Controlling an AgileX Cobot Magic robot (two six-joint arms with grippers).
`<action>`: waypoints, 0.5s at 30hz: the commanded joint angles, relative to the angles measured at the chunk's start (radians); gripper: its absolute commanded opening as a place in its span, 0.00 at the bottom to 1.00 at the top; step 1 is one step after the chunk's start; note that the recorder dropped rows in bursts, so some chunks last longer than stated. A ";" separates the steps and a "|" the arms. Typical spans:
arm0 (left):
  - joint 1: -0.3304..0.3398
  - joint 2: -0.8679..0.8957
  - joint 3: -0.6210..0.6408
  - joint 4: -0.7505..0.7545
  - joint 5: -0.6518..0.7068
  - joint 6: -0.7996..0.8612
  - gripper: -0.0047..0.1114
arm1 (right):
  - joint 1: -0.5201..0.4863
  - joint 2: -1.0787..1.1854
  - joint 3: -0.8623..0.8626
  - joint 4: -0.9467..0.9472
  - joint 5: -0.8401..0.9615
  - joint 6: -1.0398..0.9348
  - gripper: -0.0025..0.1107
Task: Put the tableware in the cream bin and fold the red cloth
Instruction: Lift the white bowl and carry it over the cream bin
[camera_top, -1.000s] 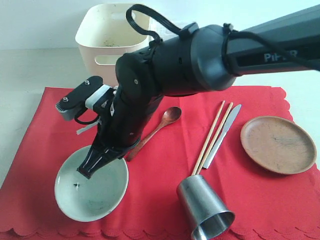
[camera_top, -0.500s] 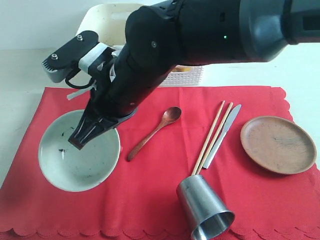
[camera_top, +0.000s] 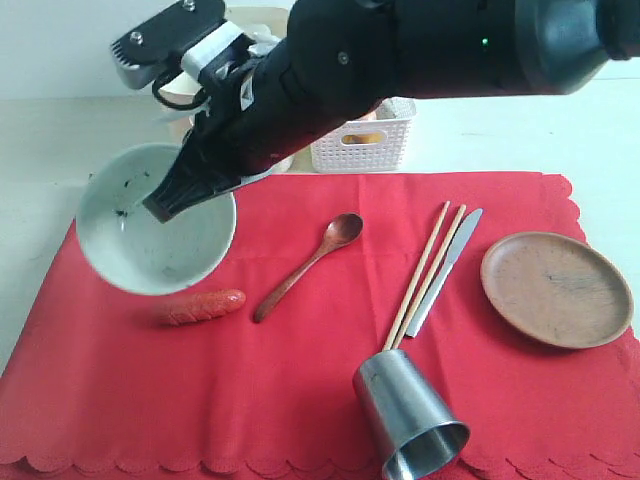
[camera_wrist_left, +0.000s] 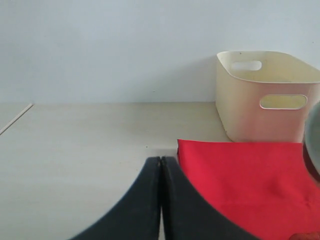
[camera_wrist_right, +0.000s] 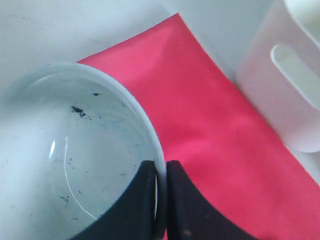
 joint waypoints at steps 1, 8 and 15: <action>0.002 -0.005 0.003 0.000 -0.004 -0.006 0.06 | -0.055 -0.014 0.001 -0.005 -0.106 0.054 0.02; 0.002 -0.005 0.003 0.000 -0.004 -0.006 0.06 | -0.124 -0.014 0.001 -0.002 -0.262 0.136 0.02; 0.002 -0.005 0.003 0.000 -0.004 -0.006 0.06 | -0.169 -0.014 0.001 0.001 -0.450 0.227 0.02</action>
